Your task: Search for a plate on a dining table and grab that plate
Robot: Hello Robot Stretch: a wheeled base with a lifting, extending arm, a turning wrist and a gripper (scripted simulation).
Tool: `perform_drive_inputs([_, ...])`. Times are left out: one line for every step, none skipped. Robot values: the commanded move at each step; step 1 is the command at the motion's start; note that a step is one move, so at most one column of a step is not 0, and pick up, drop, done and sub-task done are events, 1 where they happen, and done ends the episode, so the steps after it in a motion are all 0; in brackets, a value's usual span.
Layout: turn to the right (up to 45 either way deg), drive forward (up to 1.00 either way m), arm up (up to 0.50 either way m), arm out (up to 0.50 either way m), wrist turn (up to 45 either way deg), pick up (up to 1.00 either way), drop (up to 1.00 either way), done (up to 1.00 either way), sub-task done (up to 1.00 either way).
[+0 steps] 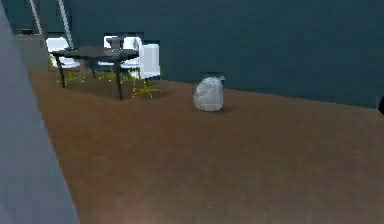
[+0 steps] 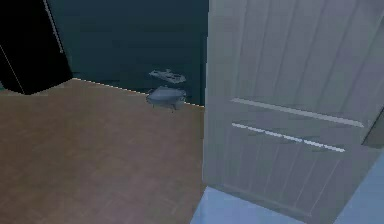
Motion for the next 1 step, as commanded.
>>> perform_drive_inputs([0.0,0.95,0.00,0.00,0.0,0.00,0.00,0.00,0.00])
